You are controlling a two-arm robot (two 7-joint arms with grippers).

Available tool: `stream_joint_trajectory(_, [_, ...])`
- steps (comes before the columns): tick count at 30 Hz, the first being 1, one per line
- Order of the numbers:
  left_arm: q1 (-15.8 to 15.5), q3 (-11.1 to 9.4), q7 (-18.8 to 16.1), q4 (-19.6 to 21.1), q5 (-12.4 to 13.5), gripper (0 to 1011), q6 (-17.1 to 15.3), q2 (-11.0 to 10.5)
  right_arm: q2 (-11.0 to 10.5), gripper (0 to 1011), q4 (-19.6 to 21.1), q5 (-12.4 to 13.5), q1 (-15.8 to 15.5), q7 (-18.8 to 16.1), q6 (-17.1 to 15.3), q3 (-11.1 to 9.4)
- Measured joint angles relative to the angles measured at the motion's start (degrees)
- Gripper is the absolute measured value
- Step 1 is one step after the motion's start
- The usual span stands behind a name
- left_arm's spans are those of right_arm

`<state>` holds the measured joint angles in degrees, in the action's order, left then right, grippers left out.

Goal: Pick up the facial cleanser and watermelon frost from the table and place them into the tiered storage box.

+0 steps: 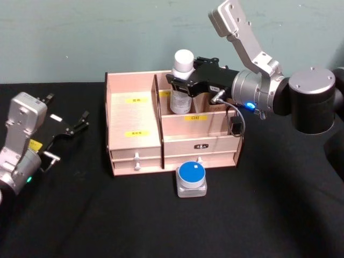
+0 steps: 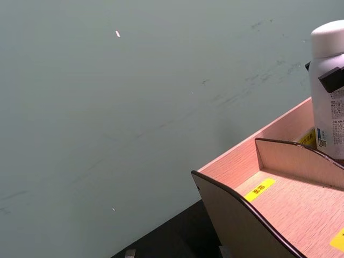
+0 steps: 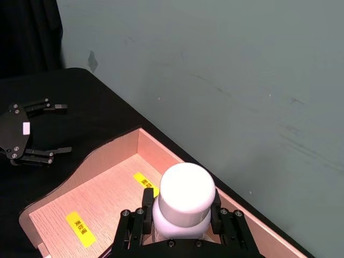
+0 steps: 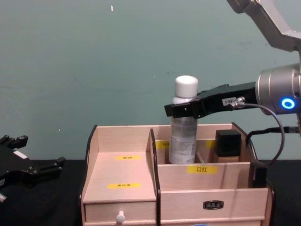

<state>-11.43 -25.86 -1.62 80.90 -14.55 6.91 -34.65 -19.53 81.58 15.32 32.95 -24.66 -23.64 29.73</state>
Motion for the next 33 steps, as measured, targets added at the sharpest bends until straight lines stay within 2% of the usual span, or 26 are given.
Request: stream_joint_trajectory(33, [0.0, 0.0, 0.0, 0.0, 0.0, 1001, 0.0, 0.0, 0.52, 594, -3.17, 0.24, -0.49, -1.31, -0.66, 0.72])
